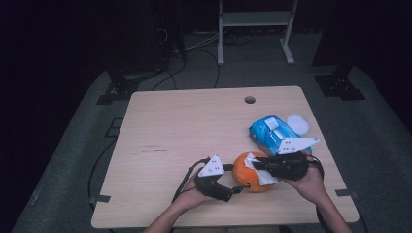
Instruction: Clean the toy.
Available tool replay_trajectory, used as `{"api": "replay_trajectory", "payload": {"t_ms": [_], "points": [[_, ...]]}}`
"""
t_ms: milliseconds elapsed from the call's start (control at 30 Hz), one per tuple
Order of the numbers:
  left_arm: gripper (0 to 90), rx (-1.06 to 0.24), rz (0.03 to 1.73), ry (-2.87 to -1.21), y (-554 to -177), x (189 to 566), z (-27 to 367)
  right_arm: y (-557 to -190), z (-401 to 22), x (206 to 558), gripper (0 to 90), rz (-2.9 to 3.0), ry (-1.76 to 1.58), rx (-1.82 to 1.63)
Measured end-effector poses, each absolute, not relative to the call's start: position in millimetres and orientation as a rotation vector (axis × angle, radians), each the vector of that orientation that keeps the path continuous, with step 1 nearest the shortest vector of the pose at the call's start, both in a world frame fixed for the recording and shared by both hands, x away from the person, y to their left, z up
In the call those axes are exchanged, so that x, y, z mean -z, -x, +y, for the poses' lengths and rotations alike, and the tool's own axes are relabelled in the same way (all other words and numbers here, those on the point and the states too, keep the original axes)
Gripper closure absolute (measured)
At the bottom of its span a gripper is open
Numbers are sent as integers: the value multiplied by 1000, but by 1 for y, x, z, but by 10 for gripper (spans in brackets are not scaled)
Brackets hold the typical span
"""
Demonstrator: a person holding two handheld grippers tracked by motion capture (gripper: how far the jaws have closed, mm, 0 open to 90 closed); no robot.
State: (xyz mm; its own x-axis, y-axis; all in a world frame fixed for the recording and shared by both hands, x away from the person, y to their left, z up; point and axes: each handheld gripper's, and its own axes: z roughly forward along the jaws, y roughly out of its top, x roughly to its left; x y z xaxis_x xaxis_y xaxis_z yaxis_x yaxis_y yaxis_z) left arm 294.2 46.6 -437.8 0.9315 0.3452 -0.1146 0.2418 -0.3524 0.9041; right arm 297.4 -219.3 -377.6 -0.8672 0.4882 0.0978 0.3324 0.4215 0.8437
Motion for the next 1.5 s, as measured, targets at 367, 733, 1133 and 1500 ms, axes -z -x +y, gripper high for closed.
{"api": "replay_trajectory", "payload": {"t_ms": [367, 733, 1133, 1500], "points": [[261, -150, 504, -1950, -299, 442, 51, -291, -203, 371, 801, 2539, -653, -1409], [169, 21, 580, -1872, -307, 445, 55, -299, -215, 384, 802, 2576, -732, -1409], [252, -62, 533, -1919, -306, 448, 57, -297, -218, 379, 801, 2528, -734, -1358], [144, 17, 541, -1892, -310, 450, 61, -291, -192, 390, 801, 2613, -642, -1333]]}}
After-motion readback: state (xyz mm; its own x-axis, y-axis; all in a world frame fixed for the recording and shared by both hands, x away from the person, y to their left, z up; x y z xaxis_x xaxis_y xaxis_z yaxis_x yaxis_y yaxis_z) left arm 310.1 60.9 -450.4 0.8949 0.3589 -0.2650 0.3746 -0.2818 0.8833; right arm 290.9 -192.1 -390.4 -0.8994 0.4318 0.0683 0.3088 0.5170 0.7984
